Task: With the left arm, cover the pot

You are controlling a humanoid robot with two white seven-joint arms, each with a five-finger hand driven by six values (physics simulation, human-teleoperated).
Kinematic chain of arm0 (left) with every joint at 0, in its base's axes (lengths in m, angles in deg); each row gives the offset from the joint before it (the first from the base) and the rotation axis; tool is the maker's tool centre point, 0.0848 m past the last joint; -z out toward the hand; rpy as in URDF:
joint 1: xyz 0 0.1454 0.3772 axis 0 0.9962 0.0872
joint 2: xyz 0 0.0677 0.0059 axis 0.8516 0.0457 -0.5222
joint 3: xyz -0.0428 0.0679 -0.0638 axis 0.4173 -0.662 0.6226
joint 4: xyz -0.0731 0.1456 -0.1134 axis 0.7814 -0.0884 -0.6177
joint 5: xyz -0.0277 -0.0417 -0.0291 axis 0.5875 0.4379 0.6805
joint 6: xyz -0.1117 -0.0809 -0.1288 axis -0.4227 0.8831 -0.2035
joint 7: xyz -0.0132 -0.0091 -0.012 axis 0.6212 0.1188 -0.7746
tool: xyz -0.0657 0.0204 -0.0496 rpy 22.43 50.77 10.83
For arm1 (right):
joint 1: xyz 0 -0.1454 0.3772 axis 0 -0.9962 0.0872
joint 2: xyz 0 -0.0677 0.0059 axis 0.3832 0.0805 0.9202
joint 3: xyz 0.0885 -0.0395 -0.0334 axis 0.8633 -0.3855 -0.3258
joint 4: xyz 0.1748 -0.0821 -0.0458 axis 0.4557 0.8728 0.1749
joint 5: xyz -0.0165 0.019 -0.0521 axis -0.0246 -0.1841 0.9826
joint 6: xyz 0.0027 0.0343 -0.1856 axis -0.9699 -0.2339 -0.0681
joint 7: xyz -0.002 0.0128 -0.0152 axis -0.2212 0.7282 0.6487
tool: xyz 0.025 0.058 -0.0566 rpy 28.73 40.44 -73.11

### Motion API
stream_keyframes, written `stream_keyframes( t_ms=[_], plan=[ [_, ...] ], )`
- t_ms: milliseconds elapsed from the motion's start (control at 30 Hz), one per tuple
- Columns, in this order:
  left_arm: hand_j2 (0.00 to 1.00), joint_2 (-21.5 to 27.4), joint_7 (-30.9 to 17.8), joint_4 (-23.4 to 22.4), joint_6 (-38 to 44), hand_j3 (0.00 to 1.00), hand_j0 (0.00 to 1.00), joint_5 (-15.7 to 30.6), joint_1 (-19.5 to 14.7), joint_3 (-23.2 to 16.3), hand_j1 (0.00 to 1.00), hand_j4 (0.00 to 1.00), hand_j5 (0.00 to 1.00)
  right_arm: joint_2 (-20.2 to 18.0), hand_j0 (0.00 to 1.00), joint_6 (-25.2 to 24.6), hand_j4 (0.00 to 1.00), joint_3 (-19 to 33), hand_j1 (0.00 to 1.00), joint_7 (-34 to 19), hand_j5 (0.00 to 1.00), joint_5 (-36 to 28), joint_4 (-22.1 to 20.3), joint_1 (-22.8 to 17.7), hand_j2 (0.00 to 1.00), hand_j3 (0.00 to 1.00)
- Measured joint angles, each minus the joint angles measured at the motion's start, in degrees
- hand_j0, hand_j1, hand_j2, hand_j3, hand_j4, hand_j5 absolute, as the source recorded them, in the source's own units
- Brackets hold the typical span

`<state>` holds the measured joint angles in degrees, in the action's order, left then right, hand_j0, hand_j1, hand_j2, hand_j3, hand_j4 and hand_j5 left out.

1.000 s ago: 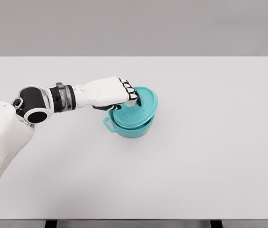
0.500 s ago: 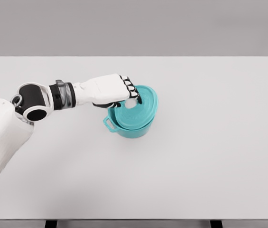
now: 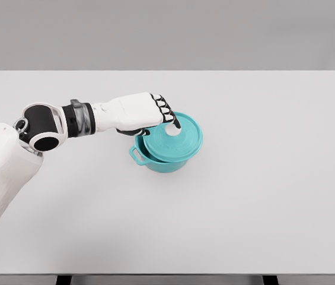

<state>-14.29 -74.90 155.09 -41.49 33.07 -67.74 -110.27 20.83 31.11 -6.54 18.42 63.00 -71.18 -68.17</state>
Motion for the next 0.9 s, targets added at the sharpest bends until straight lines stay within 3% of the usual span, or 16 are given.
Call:
stream_keyframes(
  t_ms=[200,267,300,333,433,533,567,667,900],
  plan=[
    [0.82,4.3,0.0,3.9,0.0,0.82,0.82,2.0,-0.4,0.6,0.82,0.82,0.82,0.0,1.0,0.0,1.0,0.0,1.0,0.0,1.0,0.0,0.0,0.0,1.0,1.0],
    [0.89,7.6,-0.1,5.7,0.0,0.89,0.89,4.3,-1.2,0.9,0.89,0.89,0.89,0.0,1.0,0.0,1.0,0.0,1.0,0.0,1.0,0.0,0.0,0.0,1.0,1.0],
    [1.0,9.5,-0.1,6.5,0.0,1.0,1.0,5.6,-1.3,1.1,1.0,1.0,1.0,0.0,1.0,0.0,1.0,0.0,1.0,0.0,1.0,0.0,0.0,0.0,1.0,1.0],
    [1.0,11.6,-0.1,7.1,0.0,1.0,1.0,6.9,-1.3,1.6,1.0,1.0,1.0,0.0,1.0,0.0,1.0,0.0,1.0,0.0,1.0,0.0,0.0,0.0,1.0,1.0],
    [1.0,18.4,-0.2,8.1,0.0,1.0,1.0,10.3,0.9,4.8,1.0,1.0,1.0,0.0,1.0,0.0,1.0,0.0,1.0,0.0,1.0,0.0,0.0,0.0,1.0,1.0],
    [1.0,23.3,-0.3,8.1,-0.1,1.0,1.0,12.3,6.1,10.2,1.0,1.0,1.0,0.0,1.0,0.0,1.0,0.0,1.0,0.0,1.0,0.0,0.0,0.0,1.0,1.0],
    [1.0,24.2,-0.3,8.0,0.0,1.0,1.0,12.7,8.0,11.9,1.0,1.0,1.0,0.0,1.0,0.0,1.0,0.0,1.0,0.0,1.0,0.0,0.0,0.0,1.0,1.0],
    [1.0,25.6,-0.3,7.5,0.0,1.0,1.0,13.2,8.6,15.1,1.0,1.0,1.0,0.0,1.0,0.0,1.0,0.0,1.0,0.0,1.0,0.0,0.0,0.0,1.0,1.0],
    [1.0,26.2,-0.4,5.6,0.0,1.0,1.0,13.2,9.1,16.7,1.0,1.0,1.0,0.0,1.0,0.0,1.0,0.0,1.0,0.0,1.0,0.0,0.0,0.0,1.0,1.0]
  ],
)
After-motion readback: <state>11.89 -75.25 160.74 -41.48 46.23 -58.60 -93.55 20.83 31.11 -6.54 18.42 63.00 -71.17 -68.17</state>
